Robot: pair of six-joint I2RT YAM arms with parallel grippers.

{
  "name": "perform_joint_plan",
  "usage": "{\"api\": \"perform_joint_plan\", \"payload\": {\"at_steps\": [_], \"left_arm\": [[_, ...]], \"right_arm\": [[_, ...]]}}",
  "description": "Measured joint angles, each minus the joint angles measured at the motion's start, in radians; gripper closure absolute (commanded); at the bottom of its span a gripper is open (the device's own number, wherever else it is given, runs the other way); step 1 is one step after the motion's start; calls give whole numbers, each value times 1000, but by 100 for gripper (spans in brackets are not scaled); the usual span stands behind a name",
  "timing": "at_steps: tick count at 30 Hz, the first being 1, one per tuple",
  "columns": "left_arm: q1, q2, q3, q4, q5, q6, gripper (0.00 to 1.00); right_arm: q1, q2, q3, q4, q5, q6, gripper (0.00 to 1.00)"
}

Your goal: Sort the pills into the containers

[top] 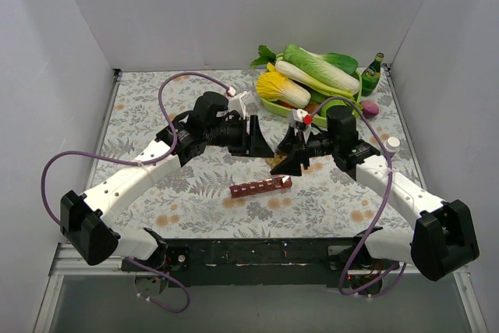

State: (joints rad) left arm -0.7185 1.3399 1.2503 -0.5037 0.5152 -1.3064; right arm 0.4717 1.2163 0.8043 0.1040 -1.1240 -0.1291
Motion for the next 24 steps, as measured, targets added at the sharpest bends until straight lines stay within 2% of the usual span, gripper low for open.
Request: {"api": "perform_joint_plan", "payload": {"at_steps": [5, 12, 15, 16, 20, 24], "left_arm": [[2, 0, 1, -7, 48, 85, 57], [5, 16, 23, -46, 166, 347, 50], [3, 38, 35, -60, 213, 425, 33], [1, 48, 38, -64, 227, 450, 21], [0, 58, 38, -76, 227, 497, 2], [4, -18, -8, -42, 197, 476, 2]], "right_arm": [[0, 0, -1, 3, -12, 28, 99], [0, 0, -25, 79, -73, 143, 99], [1, 0, -31, 137, -91, 188, 99], [1, 1, -31, 159, -93, 205, 99], [2, 1, -34, 219, -105, 240, 99], [2, 0, -34, 213, -106, 227, 99]]}}
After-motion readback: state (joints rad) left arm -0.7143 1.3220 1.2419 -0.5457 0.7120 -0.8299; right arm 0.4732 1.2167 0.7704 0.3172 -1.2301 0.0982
